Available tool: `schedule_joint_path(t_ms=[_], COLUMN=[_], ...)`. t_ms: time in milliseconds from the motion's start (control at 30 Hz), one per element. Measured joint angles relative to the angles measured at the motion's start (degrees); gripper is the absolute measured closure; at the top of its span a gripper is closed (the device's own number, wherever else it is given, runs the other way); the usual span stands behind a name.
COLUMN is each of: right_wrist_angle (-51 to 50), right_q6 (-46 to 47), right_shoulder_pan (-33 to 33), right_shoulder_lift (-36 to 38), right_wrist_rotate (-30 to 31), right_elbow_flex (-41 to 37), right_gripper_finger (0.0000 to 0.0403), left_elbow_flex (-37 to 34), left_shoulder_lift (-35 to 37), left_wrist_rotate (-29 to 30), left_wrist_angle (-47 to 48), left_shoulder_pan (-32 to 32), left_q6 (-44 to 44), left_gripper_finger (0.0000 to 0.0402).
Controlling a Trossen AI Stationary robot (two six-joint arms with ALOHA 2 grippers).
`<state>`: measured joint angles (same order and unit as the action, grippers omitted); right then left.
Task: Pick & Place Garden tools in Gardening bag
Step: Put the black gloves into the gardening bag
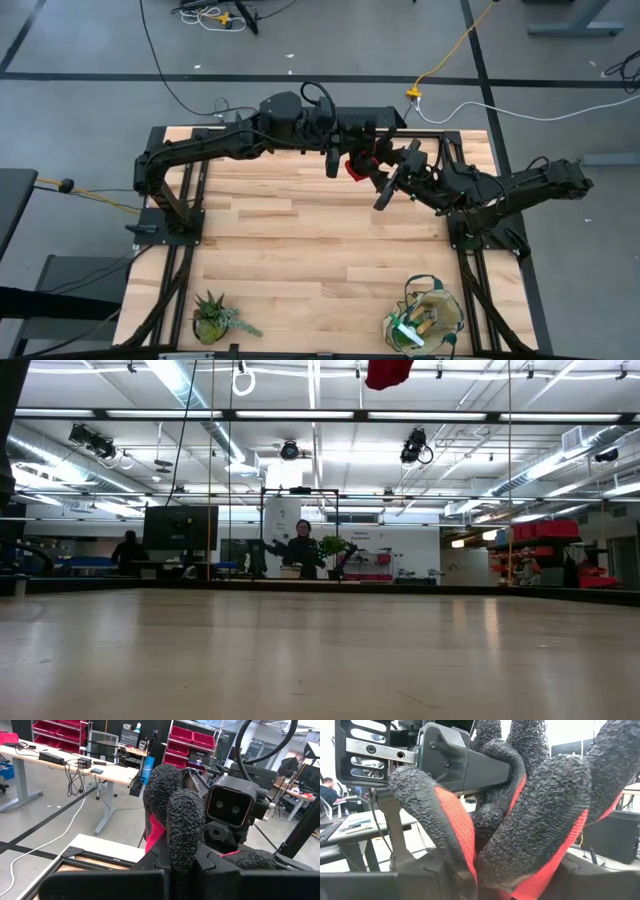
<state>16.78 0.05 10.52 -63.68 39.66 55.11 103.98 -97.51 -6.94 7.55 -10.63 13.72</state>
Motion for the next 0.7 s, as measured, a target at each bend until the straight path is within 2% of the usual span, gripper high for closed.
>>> schedule_joint_path(t_ms=[700], right_wrist_angle=[0.3], right_q6=[0.0], right_shoulder_pan=[0.0], right_shoulder_lift=[0.0], right_wrist_rotate=[0.0], right_elbow_flex=[0.0], right_gripper_finger=[0.0301], left_elbow_flex=[0.0], left_shoulder_lift=[0.0], left_wrist_rotate=[0.0], left_wrist_angle=[0.0], left_shoulder_pan=[0.0], left_q6=[0.0], left_gripper_finger=[0.0377])
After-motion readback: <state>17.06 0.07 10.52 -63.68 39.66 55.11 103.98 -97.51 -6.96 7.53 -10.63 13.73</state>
